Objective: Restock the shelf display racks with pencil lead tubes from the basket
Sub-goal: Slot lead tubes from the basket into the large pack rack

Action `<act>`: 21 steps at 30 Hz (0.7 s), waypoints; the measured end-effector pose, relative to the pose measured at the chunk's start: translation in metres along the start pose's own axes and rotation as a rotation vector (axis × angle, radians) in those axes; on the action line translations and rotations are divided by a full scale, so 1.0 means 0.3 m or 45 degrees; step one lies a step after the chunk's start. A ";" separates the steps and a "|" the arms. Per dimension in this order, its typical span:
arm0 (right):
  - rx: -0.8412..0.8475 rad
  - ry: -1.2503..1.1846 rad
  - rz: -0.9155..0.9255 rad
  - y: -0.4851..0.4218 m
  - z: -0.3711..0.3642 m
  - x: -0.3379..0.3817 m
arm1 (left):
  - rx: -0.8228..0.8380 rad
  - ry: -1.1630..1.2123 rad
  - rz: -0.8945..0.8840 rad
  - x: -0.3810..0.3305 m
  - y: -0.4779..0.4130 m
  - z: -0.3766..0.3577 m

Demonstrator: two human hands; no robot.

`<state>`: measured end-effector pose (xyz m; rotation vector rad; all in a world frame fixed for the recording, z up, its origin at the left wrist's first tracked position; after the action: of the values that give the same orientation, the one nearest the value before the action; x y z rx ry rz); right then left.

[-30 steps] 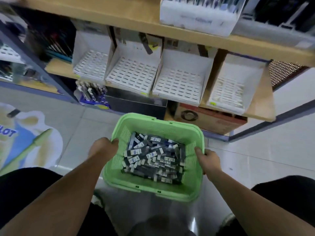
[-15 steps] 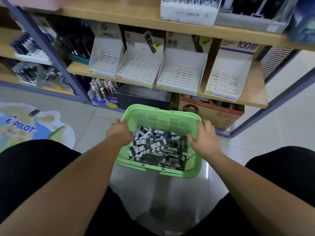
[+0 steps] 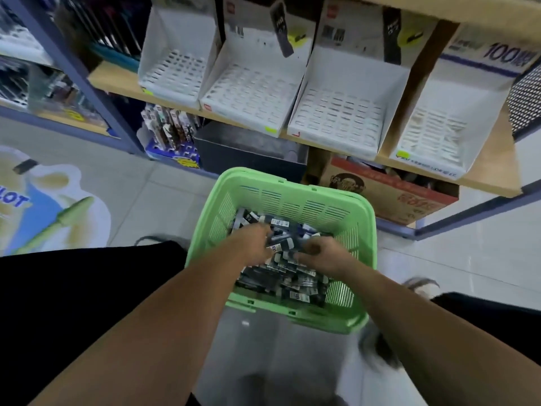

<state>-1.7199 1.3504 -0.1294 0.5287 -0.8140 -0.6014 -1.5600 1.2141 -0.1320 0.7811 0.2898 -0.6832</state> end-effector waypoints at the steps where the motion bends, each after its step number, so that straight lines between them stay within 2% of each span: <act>1: -0.013 -0.071 -0.004 -0.037 -0.008 -0.012 | 0.001 0.003 0.000 0.009 -0.029 -0.007; 4: 0.091 -0.050 0.007 -0.146 -0.039 -0.072 | -0.036 0.092 0.051 0.039 -0.107 -0.045; 8: 0.263 0.154 -0.071 -0.225 -0.102 -0.135 | -0.038 0.222 0.174 0.087 -0.126 -0.147; 11: 0.195 0.434 0.007 -0.258 -0.119 -0.133 | -0.075 0.287 0.178 0.116 -0.111 -0.171; 13: 0.141 0.473 0.030 -0.268 -0.127 -0.143 | -0.099 0.204 0.170 0.130 -0.112 -0.175; 17: 0.091 0.265 -0.039 -0.291 -0.125 -0.159 | -0.082 0.128 0.210 0.158 -0.110 -0.198; 21: 0.076 -0.170 -0.207 -0.302 -0.097 -0.164 | -0.059 0.072 0.154 0.149 -0.146 -0.222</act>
<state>-1.7495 1.3245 -0.2290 0.6181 -0.9229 -0.7702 -1.5551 1.2196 -0.2231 0.7683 0.3060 -0.5399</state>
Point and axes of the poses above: each hand's wrist, its own y-axis away from the middle knuckle, its own z-axis out of the back of the hand, x = y × z, the point moved 3 cm from there along -y, towards the middle knuckle, and after that the axes turned 3 degrees about y, right-handed, at the moved point
